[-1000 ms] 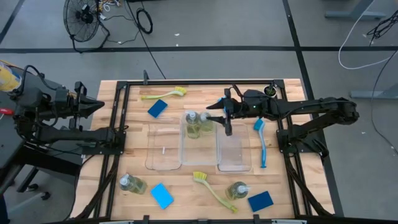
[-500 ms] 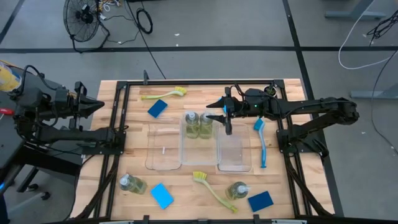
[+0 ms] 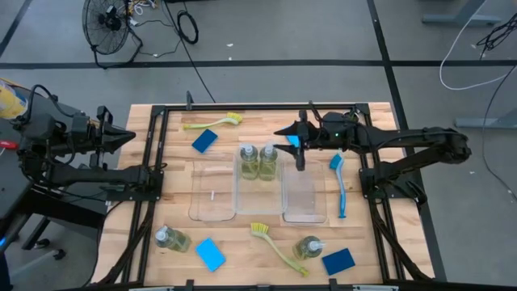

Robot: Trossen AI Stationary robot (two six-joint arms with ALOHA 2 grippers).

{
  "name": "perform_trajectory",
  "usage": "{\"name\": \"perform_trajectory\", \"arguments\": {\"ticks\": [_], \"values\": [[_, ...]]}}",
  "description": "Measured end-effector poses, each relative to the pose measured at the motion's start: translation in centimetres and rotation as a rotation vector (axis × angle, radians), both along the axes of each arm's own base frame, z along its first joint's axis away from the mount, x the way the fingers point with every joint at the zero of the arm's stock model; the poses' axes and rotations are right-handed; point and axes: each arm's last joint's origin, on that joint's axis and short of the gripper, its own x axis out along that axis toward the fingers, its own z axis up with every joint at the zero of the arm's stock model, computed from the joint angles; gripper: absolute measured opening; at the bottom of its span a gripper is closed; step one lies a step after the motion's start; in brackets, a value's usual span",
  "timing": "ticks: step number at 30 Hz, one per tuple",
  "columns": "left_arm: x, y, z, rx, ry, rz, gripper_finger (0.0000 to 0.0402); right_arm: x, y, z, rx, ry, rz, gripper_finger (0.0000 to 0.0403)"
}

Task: Pick & Place Kitchen Sink Supplies
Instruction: Put the blue sponge wipe into the right transparent bin

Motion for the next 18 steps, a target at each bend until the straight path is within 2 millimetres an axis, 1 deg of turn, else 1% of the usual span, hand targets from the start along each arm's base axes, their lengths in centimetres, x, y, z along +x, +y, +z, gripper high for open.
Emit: {"name": "perform_trajectory", "arguments": {"ticks": [9, 14, 18], "values": [[0.0, 0.0, 0.0, 0.000, 0.000, -0.001, 0.0018, -1.8, -3.4, -0.1, 0.010, 0.070, -0.154, 0.0192], [0.0, 0.0, 0.0, 0.000, 0.000, 0.000, 0.0018, -2.8, -5.5, -0.9, 0.034, 0.163, -0.243, 0.0192], [0.0, 0.0, 0.0, 0.000, 0.000, 0.000, 0.0018, -3.6, -6.4, -1.9, 0.065, 0.268, -0.289, 0.0192]]}}
